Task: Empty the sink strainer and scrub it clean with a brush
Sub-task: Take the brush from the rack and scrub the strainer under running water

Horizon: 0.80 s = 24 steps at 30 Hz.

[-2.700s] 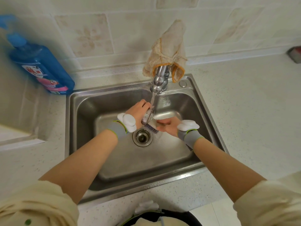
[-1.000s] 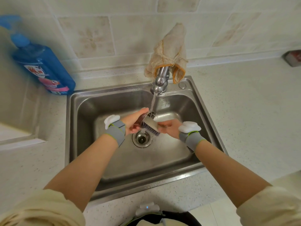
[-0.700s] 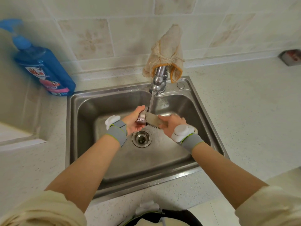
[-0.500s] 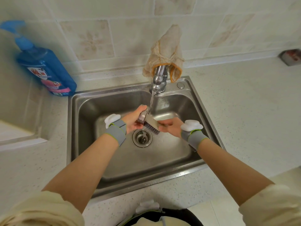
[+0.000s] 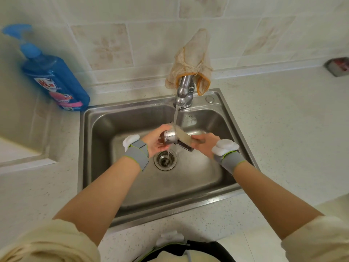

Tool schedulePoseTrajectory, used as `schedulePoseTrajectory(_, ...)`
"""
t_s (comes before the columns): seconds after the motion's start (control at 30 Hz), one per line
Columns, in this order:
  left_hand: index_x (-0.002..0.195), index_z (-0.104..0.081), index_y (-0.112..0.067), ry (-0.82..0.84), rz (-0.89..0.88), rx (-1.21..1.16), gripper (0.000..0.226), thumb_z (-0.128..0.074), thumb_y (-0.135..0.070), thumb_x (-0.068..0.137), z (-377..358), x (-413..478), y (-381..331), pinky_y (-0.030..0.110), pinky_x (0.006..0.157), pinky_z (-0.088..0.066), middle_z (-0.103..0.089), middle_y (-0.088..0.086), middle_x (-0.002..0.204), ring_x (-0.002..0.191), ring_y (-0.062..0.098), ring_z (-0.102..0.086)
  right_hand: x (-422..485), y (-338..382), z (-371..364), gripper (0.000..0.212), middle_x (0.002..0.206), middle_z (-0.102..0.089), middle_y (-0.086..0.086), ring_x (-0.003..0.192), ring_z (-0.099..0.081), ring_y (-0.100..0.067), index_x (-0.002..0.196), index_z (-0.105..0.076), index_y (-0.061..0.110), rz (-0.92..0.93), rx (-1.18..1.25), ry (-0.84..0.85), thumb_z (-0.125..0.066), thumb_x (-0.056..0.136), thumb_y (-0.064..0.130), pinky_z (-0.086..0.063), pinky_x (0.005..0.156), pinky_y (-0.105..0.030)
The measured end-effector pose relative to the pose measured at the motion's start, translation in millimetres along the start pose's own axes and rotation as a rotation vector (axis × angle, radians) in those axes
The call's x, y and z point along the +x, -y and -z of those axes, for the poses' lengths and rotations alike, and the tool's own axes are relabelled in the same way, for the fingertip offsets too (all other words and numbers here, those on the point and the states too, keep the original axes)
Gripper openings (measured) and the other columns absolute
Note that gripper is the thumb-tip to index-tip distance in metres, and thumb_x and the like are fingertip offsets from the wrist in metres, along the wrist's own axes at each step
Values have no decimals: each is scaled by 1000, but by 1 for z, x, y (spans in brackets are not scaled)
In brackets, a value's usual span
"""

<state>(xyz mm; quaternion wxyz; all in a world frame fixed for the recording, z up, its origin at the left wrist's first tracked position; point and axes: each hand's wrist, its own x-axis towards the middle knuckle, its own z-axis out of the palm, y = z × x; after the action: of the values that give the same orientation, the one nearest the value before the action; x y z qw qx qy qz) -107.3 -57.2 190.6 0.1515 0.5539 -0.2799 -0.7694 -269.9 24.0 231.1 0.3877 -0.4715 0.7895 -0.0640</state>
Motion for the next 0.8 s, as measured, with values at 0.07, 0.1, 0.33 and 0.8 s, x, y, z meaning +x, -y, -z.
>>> schedulePoseTrajectory(0.07, 100, -52, -13, 0, -4, 29, 19, -61, -21, 84, -6, 5, 4, 29, 80, -49, -54, 10, 99, 79, 17, -54, -1, -9, 1, 43, 130, -61, -1, 119, -57, -25, 131, -54, 30, -65, 44, -50, -54, 90, 39, -41, 103, -28)
schedulePoseTrajectory(0.1, 107, -52, -11, -8, -10, 44, 27, -63, -17, 83, -9, 7, 5, 32, 81, -50, -53, 11, 104, 80, 17, -54, -1, -14, 3, 42, 129, -62, -2, 118, -57, -26, 131, -54, 30, -87, 66, -70, -53, 91, 40, -41, 102, -28)
schedulePoseTrajectory(0.33, 125, -48, -6, -21, -51, -63, 54, -70, -15, 76, -20, 8, -1, 33, 72, -54, -56, 16, 120, 104, 27, -57, -2, -24, -3, 34, 118, -66, -15, 100, -61, -27, 120, -64, 19, -119, 205, -61, -49, 95, 35, -44, 97, -35)
schedulePoseTrajectory(0.8, 102, -60, -12, -268, -151, -43, 27, -69, -8, 77, 44, -2, 18, 10, 42, -45, -59, -1, 74, 47, -2, -60, 29, 48, -31, 30, 67, -45, -12, 40, -44, -14, 108, -42, 9, -336, 789, 292, -29, 102, 36, -37, 28, -11)
